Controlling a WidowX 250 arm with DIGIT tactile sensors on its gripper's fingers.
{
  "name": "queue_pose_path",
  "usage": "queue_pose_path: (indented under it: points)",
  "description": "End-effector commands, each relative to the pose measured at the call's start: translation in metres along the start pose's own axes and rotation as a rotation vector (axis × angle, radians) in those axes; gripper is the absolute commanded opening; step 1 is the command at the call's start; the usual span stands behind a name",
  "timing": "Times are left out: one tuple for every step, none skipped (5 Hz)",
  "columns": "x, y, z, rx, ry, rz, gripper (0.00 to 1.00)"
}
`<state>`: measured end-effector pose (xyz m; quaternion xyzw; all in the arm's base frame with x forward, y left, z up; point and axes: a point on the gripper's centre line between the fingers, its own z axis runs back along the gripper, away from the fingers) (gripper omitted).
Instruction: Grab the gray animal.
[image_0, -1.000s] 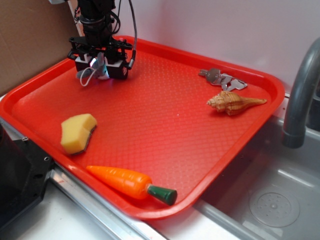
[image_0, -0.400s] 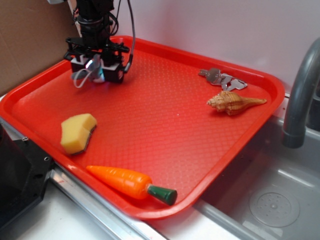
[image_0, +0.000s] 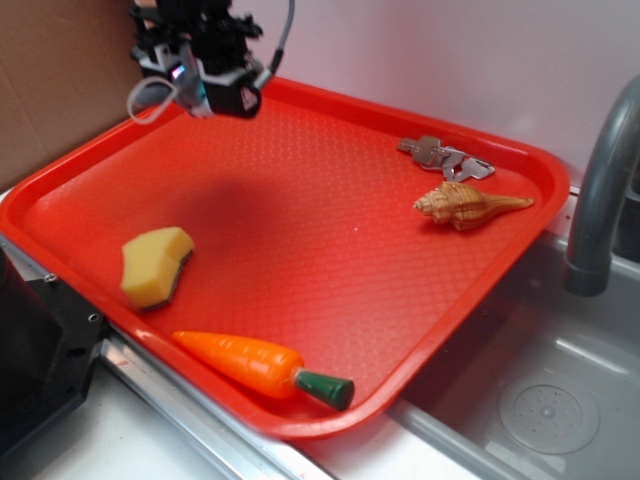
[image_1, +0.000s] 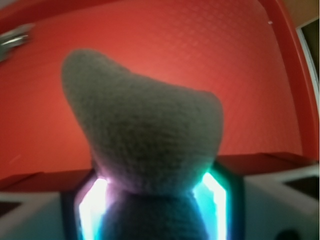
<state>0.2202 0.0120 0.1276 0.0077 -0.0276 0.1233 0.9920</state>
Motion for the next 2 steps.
queue_pose_path:
  points:
    - [-0.013,0.032,0.114,-0.111,-0.096,-0.028,0.00]
    - [-0.006,0.033,0.156,-0.094,-0.081,-0.022,0.00]
